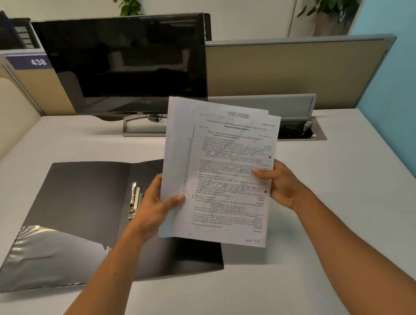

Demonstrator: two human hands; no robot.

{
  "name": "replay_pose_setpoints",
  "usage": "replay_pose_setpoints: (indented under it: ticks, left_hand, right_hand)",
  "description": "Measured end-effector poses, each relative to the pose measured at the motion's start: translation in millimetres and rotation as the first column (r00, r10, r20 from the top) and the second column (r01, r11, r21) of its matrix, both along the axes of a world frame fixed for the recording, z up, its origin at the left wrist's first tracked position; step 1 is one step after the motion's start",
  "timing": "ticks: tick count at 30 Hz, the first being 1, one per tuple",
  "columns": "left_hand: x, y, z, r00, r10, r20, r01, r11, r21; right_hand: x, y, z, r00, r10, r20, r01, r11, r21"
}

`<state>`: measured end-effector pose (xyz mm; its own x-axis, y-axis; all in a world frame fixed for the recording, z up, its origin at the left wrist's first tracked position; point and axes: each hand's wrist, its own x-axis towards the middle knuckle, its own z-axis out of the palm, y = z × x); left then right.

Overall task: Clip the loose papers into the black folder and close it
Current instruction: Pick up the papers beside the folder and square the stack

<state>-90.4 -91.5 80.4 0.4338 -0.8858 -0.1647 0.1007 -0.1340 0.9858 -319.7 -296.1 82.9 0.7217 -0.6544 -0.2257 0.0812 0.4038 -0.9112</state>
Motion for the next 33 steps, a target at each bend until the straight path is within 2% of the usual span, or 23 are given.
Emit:
replay_pose_setpoints:
  ticks: [6, 11, 15, 21, 24, 28, 33]
  left_hand:
    - [11.6, 10.7, -0.7, 0.992, 0.071, 0.1, -0.069, 0.997, -0.032]
    - [21.1, 9.2, 3.3, 0.978, 0.15, 0.142, -0.137, 0.986, -0.096]
    - [23.0, 7.7, 5.7, 0.954, 0.231, 0.191, -0.195, 0.962, -0.189]
    - [20.4, 13.9, -1.0, 0.923, 0.346, 0.168, -0.307, 0.925, -0.222]
    - [22.0, 12.0, 0.7, 0.916, 0.354, 0.188, -0.309, 0.922, -0.234]
    - [24.0, 5.9, 5.9, 0.906, 0.364, 0.215, -0.299, 0.912, -0.281]
    - [26.4, 0.4, 10.9, 0.897, 0.412, 0.159, -0.343, 0.877, -0.337]
  right_hand:
    - [31.4, 18.0, 16.4, 0.989, -0.132, -0.071, 0.116, 0.975, -0.19]
    - [44.1, 28.6, 31.6, 0.981, -0.194, -0.032, 0.167, 0.909, -0.381]
    - [48.9, 35.4, 43.7, 0.974, -0.22, 0.052, 0.219, 0.866, -0.45]
    - [50.8, 44.6, 21.4, 0.981, -0.19, -0.047, 0.142, 0.856, -0.496]
    - [53.1, 51.0, 12.1, 0.982, -0.179, -0.066, 0.119, 0.843, -0.525]
    - [59.6, 54.2, 10.7, 0.975, -0.213, -0.059, 0.154, 0.847, -0.509]
    - [63.6, 52.1, 6.6, 0.971, -0.236, -0.036, 0.195, 0.871, -0.451]
